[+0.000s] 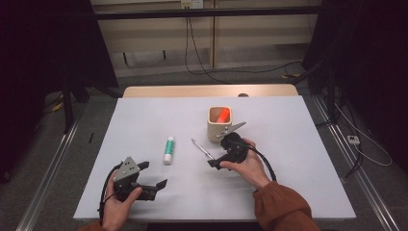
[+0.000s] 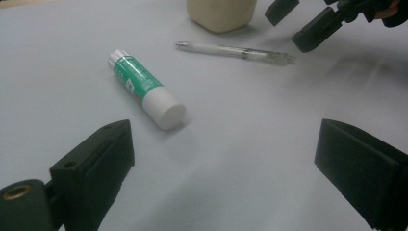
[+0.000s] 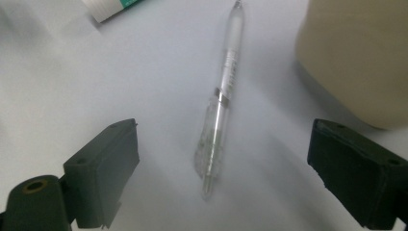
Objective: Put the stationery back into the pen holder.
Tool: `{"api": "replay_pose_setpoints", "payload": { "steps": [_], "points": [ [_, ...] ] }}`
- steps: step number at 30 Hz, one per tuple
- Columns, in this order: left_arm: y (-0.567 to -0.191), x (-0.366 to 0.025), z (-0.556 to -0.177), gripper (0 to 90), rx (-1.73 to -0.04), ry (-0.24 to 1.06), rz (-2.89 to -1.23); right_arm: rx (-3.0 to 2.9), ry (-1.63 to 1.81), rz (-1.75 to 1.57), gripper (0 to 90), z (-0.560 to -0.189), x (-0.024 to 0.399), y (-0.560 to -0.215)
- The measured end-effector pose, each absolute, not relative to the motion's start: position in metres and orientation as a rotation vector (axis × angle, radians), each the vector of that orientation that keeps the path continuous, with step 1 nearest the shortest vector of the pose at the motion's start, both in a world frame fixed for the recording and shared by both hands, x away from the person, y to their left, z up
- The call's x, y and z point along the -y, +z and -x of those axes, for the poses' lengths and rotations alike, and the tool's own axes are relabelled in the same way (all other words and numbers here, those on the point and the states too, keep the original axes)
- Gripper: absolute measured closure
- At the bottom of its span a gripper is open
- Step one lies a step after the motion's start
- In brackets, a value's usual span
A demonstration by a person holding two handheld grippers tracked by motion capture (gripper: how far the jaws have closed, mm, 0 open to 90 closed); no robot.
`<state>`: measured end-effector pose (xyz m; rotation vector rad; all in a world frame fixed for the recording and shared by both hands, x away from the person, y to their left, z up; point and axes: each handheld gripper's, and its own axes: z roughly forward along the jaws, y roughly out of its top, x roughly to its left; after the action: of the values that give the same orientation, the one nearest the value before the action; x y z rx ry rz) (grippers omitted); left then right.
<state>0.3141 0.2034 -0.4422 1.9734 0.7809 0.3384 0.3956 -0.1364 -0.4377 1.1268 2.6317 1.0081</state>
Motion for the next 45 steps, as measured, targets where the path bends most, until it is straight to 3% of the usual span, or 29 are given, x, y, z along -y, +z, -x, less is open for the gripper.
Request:
{"api": "replay_pose_setpoints", "payload": {
  "steps": [5, 17, 42, 45],
  "points": [
    [-0.442, -0.204, -0.314, 6.5, -0.781, 0.338, -1.973, -2.654, 0.961, -1.132, 13.8, -0.406, 0.124, -0.436],
    [-0.442, -0.203, -0.314, 6.6, -0.776, 0.336, -1.973, -2.623, 0.872, -1.102, 36.8, -0.424, 0.095, -0.439],
    [-0.442, -0.203, -0.314, 6.6, -0.771, 0.335, -1.983, -2.596, 0.791, -1.153, 66.6, -0.443, 0.072, -0.45],
    [-0.442, -0.203, -0.314, 6.6, -0.772, 0.333, -1.975, -2.609, 0.775, -1.134, 73.3, -0.442, 0.069, -0.449]
  ]
}}
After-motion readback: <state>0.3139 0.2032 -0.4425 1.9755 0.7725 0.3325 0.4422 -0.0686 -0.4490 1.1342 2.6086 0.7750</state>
